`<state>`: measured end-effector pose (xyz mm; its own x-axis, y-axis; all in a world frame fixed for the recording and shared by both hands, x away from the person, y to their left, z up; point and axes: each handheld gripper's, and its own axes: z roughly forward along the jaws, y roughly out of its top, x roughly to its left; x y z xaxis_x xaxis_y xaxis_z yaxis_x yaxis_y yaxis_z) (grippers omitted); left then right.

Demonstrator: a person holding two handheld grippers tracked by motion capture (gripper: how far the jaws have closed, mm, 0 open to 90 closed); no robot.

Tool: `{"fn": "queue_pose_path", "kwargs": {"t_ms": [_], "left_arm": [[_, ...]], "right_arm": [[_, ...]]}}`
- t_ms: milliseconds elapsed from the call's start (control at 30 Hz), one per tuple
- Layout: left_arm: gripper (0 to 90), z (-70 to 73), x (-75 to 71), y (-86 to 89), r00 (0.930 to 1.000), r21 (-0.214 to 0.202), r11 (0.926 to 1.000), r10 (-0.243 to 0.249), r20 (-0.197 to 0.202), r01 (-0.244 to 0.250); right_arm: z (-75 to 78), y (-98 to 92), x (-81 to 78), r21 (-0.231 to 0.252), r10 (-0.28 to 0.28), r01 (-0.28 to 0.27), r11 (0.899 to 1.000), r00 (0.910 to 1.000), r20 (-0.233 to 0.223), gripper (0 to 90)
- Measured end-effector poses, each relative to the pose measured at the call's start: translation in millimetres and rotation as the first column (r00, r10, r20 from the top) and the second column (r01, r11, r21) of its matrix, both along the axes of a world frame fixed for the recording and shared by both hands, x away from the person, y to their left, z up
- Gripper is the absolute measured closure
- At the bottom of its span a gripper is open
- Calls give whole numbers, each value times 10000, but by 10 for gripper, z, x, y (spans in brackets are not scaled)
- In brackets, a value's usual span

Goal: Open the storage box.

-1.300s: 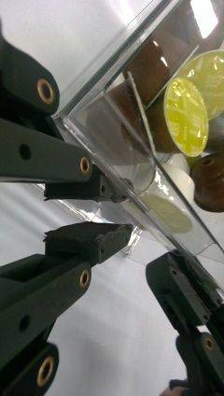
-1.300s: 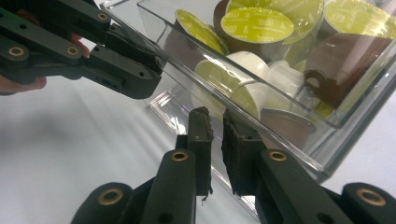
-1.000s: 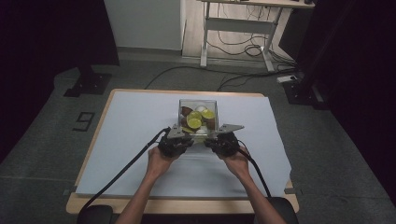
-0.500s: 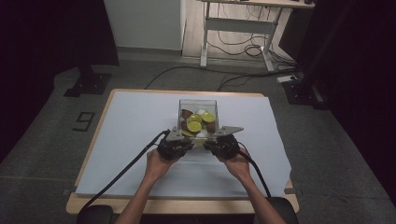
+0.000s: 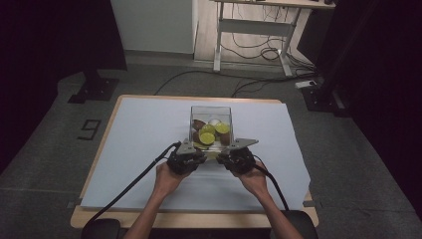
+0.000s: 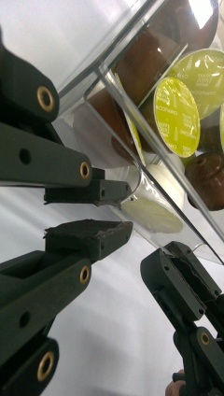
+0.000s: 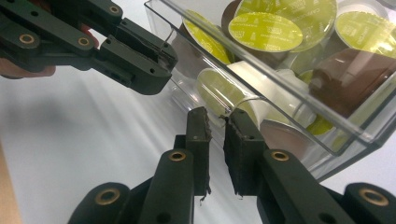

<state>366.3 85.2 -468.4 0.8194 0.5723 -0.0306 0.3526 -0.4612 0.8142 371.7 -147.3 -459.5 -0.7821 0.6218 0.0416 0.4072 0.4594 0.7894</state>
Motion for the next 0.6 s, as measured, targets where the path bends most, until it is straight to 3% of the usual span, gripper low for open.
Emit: {"fn": "queue_pose_path", "kwargs": {"t_ms": [600], "left_arm": [[770, -11, -238, -14, 9998, 89, 9998, -196, -89, 197]], "right_arm": [[4, 32, -254, -381, 296, -288, 9989, 9994, 197, 780]]}}
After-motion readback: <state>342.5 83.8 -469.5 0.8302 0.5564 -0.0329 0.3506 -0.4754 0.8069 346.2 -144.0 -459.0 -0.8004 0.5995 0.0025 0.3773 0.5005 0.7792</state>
